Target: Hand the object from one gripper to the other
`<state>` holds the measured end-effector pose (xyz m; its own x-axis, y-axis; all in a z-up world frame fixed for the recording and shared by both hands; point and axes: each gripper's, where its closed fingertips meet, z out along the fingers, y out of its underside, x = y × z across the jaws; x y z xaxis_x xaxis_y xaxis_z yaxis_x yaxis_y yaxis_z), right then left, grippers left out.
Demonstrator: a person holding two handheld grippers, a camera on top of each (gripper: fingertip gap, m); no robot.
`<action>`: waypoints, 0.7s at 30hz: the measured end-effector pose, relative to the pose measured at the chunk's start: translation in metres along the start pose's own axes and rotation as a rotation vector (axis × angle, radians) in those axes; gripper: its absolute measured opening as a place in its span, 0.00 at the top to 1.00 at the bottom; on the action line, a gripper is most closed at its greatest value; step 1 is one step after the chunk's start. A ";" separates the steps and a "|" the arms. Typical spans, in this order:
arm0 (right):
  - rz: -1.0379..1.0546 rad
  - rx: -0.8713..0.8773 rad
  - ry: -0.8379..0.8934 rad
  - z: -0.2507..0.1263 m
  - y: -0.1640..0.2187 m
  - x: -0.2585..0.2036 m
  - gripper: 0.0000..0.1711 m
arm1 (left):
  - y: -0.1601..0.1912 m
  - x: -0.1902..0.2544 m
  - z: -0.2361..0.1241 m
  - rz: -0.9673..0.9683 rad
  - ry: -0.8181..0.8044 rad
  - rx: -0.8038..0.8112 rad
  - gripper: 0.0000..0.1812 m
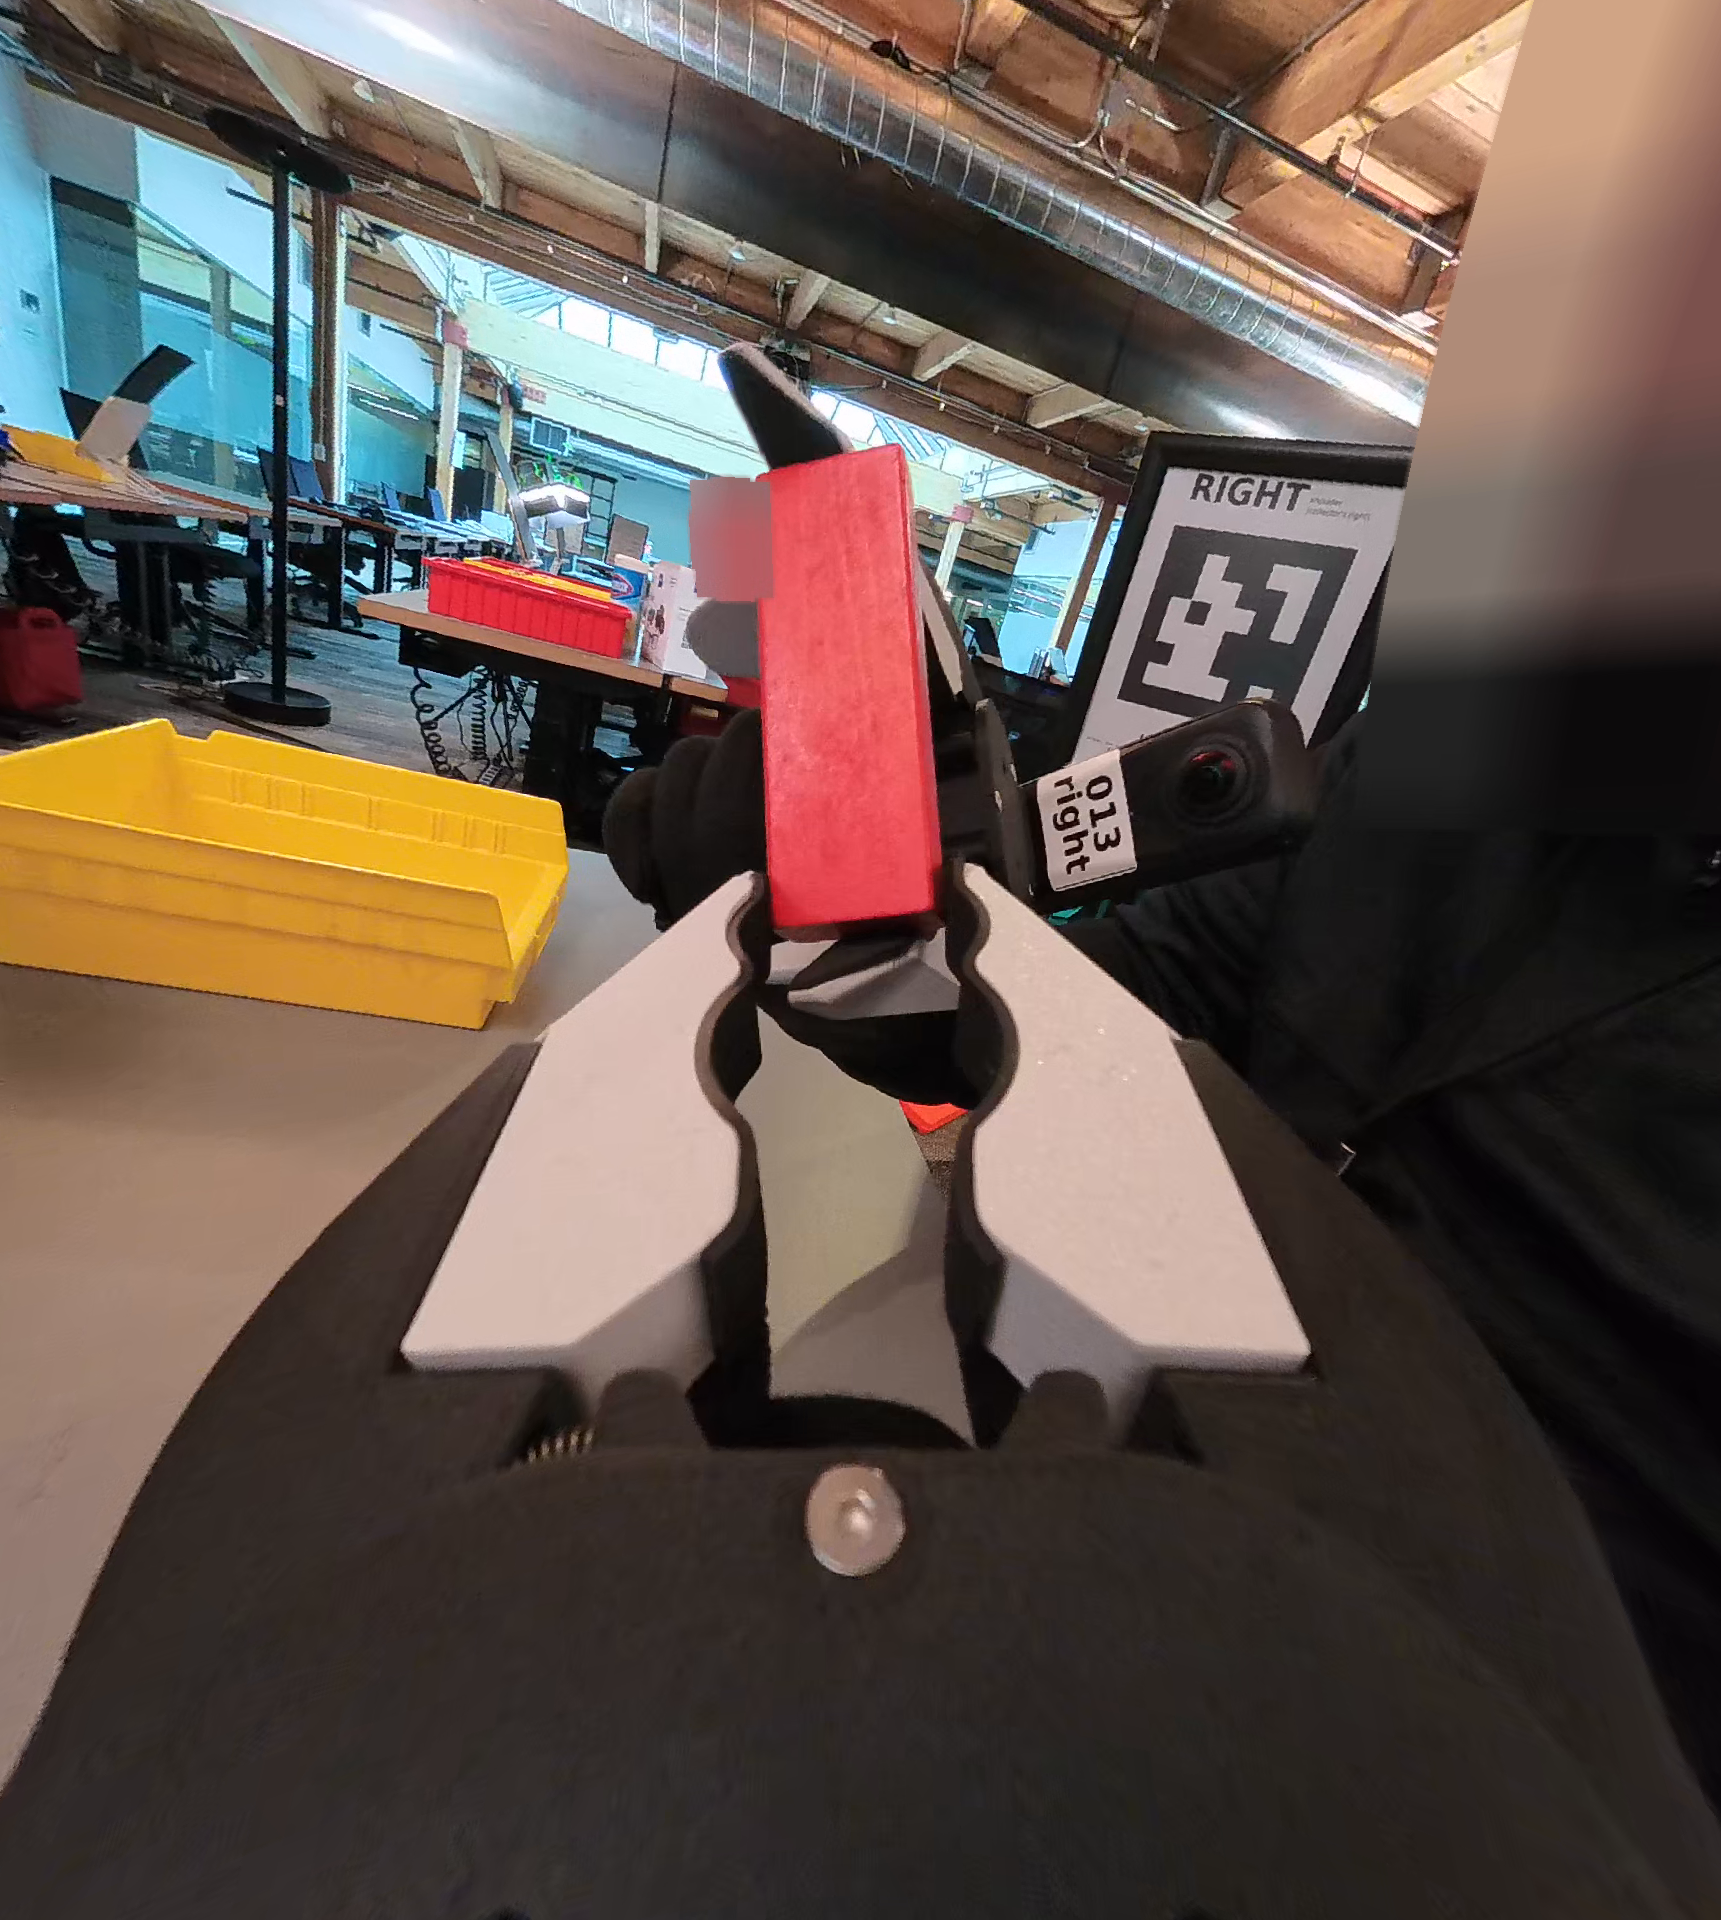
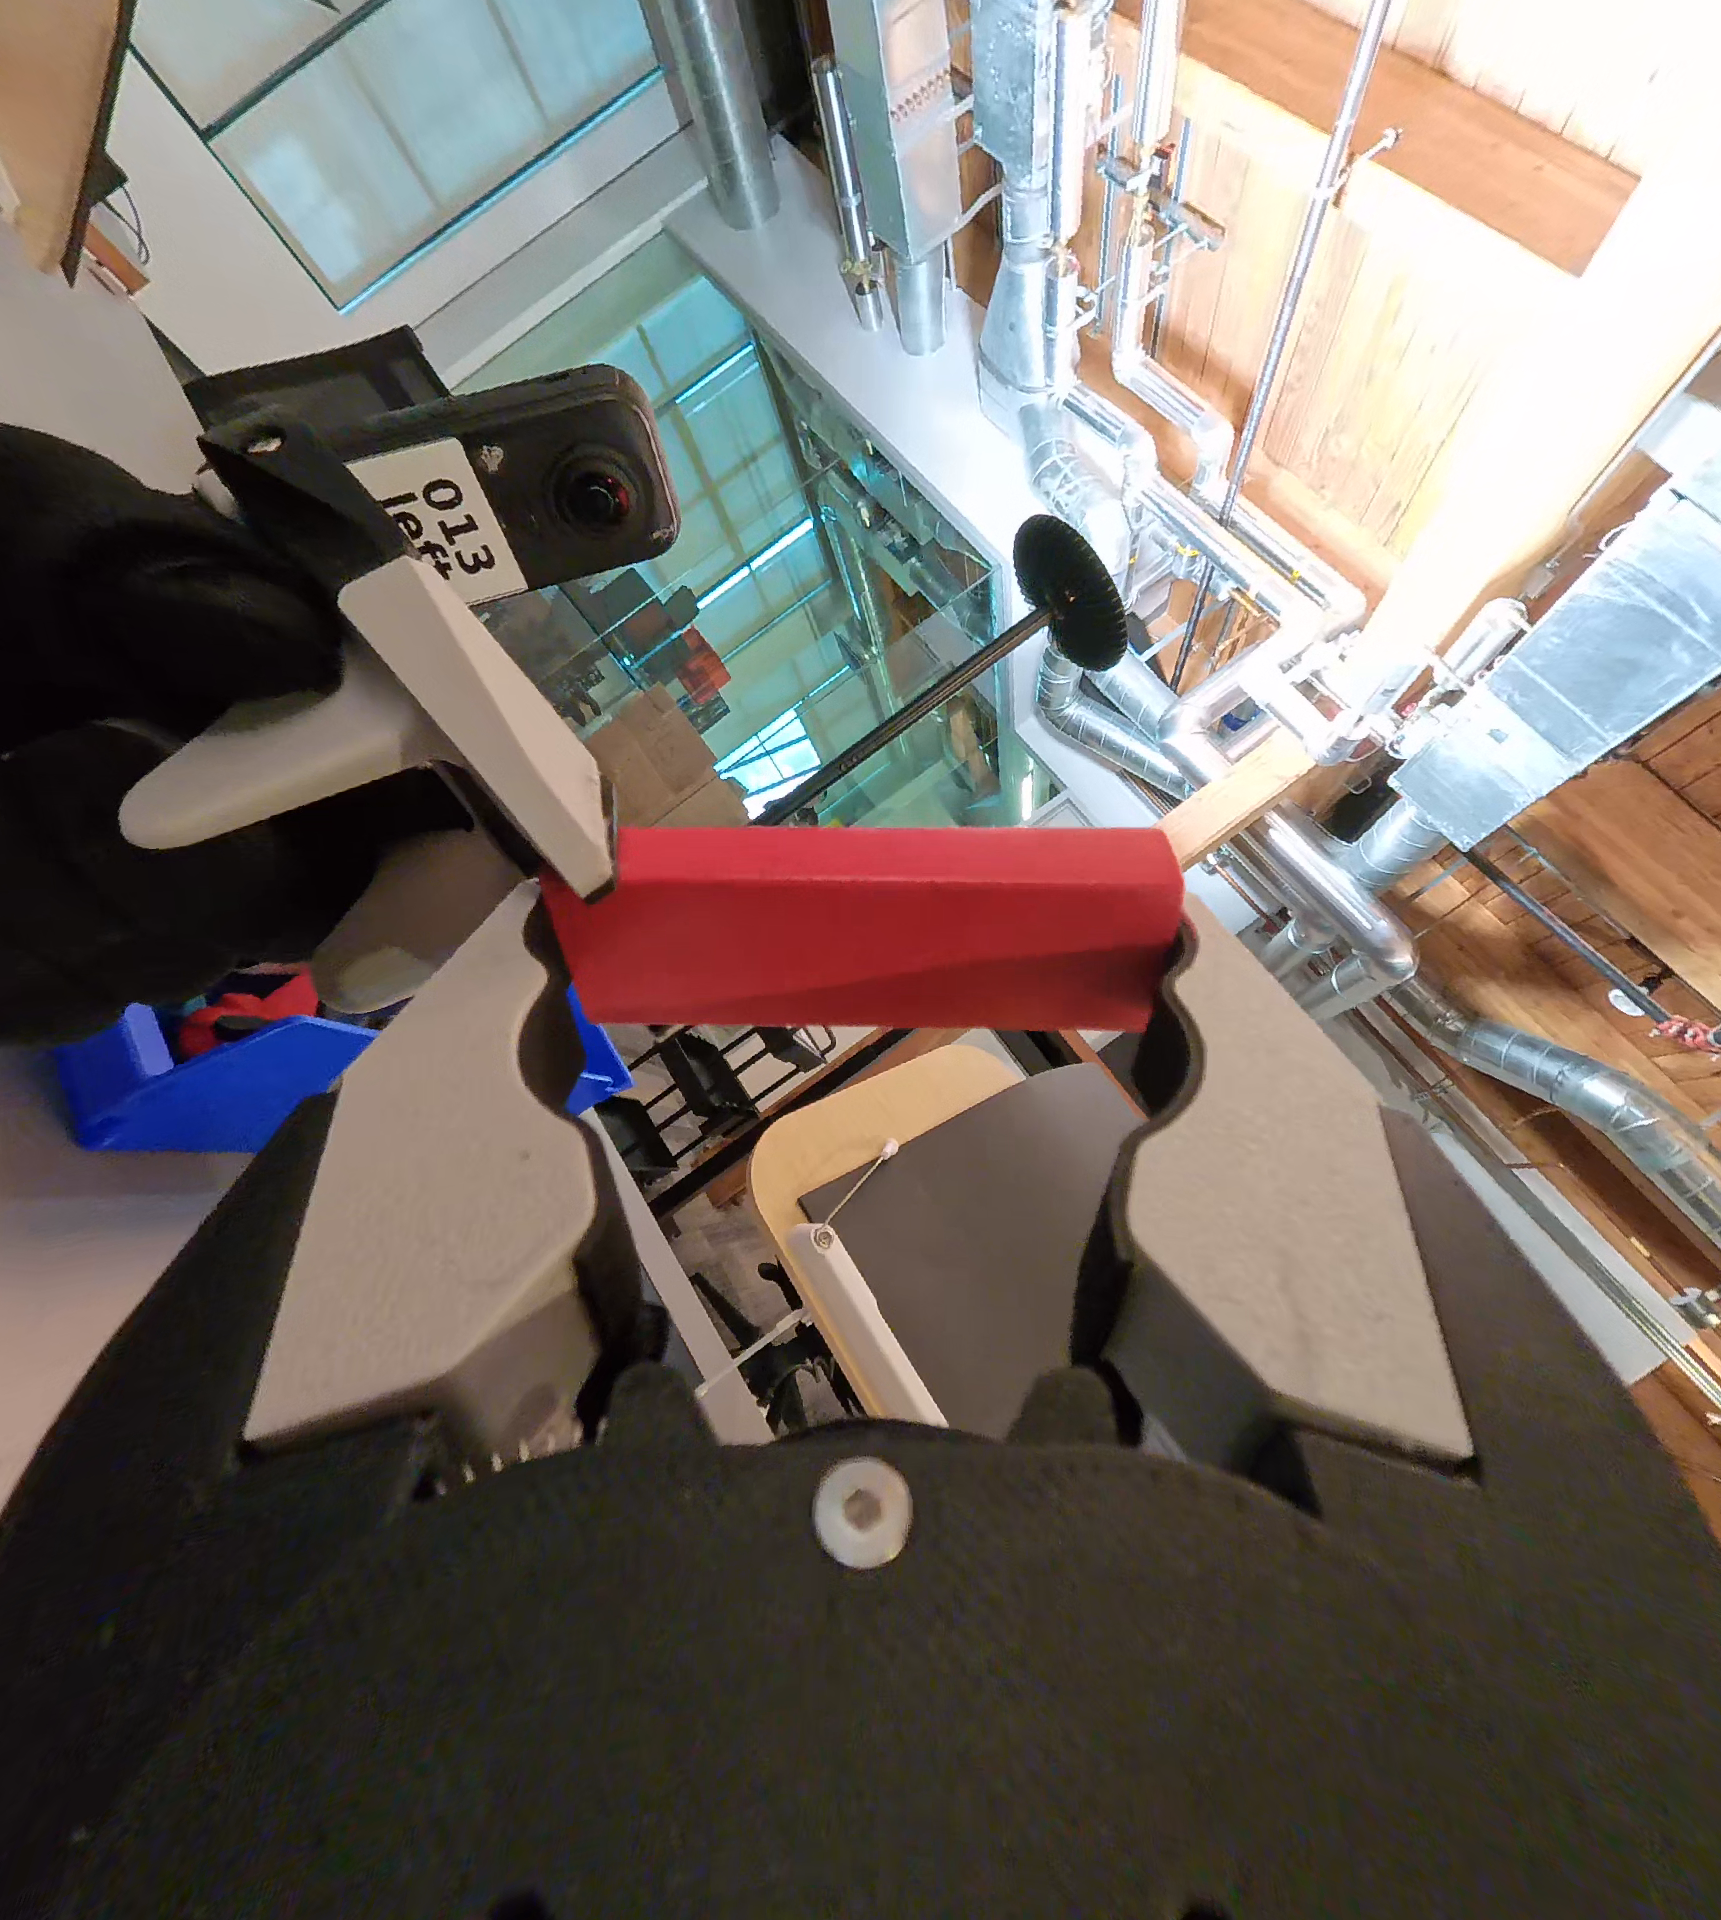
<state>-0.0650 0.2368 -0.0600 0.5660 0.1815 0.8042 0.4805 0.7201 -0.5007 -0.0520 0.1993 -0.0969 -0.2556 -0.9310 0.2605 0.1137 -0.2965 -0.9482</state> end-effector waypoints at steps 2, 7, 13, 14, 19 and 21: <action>-0.003 0.003 0.000 0.000 -0.001 0.000 0.37 | 0.000 0.000 0.000 0.012 0.000 -0.001 0.83; -0.004 0.010 -0.013 -0.001 -0.001 -0.001 0.36 | 0.000 -0.001 0.000 0.034 -0.020 -0.021 0.83; 0.016 0.065 -0.222 -0.007 -0.002 -0.021 0.25 | -0.002 -0.004 -0.010 0.104 -0.091 -0.134 0.83; 0.020 0.063 -0.289 -0.010 0.000 -0.025 0.25 | -0.002 -0.005 -0.013 0.122 -0.111 -0.162 0.83; 0.094 0.055 -0.595 -0.042 -0.001 -0.027 0.45 | 0.008 -0.003 -0.027 0.226 -0.176 -0.375 0.83; 0.113 0.039 -0.691 -0.055 -0.005 -0.029 0.49 | 0.018 0.002 -0.030 0.264 -0.175 -0.485 0.83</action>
<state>-0.0469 0.1914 -0.0987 0.0487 0.6315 0.7739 0.4121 0.6930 -0.5915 -0.0796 0.1982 -0.1187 -0.1115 -0.9937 -0.0093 -0.3117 0.0439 -0.9492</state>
